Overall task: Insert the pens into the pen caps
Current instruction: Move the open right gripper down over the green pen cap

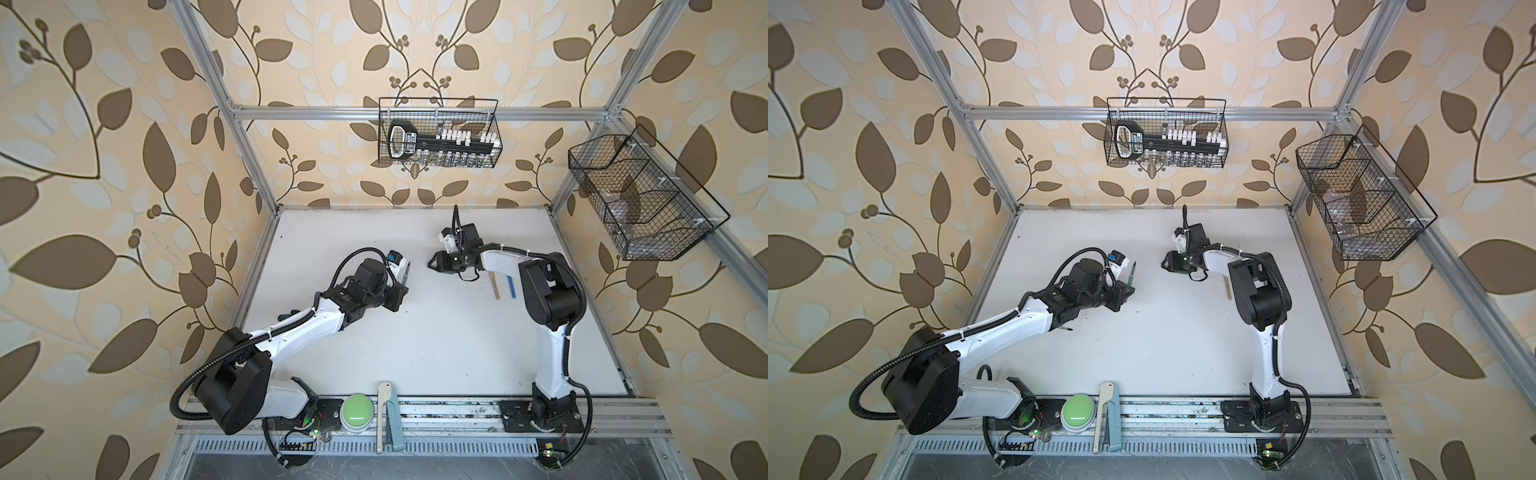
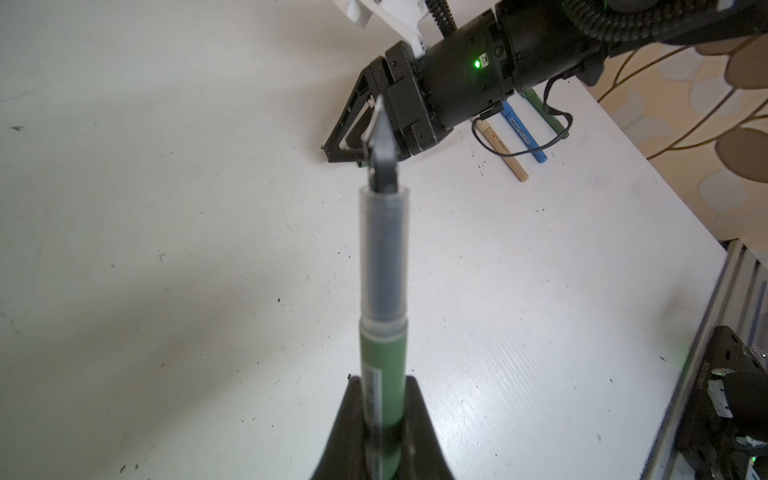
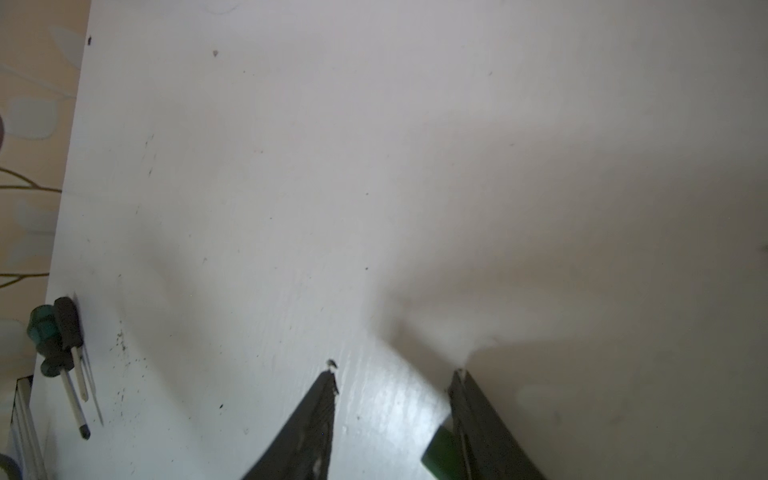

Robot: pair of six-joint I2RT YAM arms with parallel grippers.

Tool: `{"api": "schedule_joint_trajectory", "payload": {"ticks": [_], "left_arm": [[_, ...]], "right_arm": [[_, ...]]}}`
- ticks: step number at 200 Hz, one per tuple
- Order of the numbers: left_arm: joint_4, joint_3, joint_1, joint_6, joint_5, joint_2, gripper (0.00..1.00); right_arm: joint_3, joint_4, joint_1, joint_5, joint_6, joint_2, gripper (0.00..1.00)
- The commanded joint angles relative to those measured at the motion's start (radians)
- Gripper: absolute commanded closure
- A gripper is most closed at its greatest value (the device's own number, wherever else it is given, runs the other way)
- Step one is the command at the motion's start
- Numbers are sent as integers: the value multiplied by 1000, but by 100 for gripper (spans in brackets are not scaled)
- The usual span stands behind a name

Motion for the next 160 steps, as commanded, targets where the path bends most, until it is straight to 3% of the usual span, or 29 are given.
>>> {"api": "schedule_joint_trajectory", "payload": {"ticks": [1, 79, 119, 160], "left_arm": [[14, -6, 5, 20, 2, -36, 100], [3, -8, 6, 26, -7, -54, 100], [9, -17, 5, 27, -7, -68, 100], [15, -18, 6, 25, 2, -63, 100]], "right_arm": [[18, -109, 21, -41, -81, 25, 55], [-75, -260, 14, 73, -86, -144, 60], [-129, -207, 11, 79, -34, -249, 58], [-79, -242, 0, 170, -10, -216, 55]]}}
